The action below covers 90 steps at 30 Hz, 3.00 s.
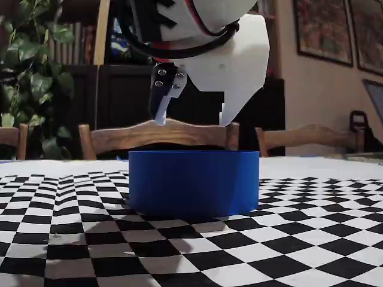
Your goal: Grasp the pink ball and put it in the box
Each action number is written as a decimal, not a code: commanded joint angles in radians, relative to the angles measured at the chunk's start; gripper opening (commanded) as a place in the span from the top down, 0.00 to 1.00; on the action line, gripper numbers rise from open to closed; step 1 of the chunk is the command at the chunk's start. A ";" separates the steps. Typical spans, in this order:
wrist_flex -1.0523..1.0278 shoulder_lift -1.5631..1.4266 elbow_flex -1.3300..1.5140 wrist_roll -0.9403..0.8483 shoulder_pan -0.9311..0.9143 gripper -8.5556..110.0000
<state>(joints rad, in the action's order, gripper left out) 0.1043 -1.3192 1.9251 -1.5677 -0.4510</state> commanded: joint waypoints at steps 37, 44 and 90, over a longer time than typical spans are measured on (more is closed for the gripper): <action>0.018 -0.621 0.436 0.370 0.005 0.93; 0.018 -0.798 0.565 0.503 0.014 0.93; -0.463 -1.624 0.997 1.351 0.330 0.93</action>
<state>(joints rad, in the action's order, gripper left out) -0.3206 -2.9084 2.9268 -0.2454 -0.1519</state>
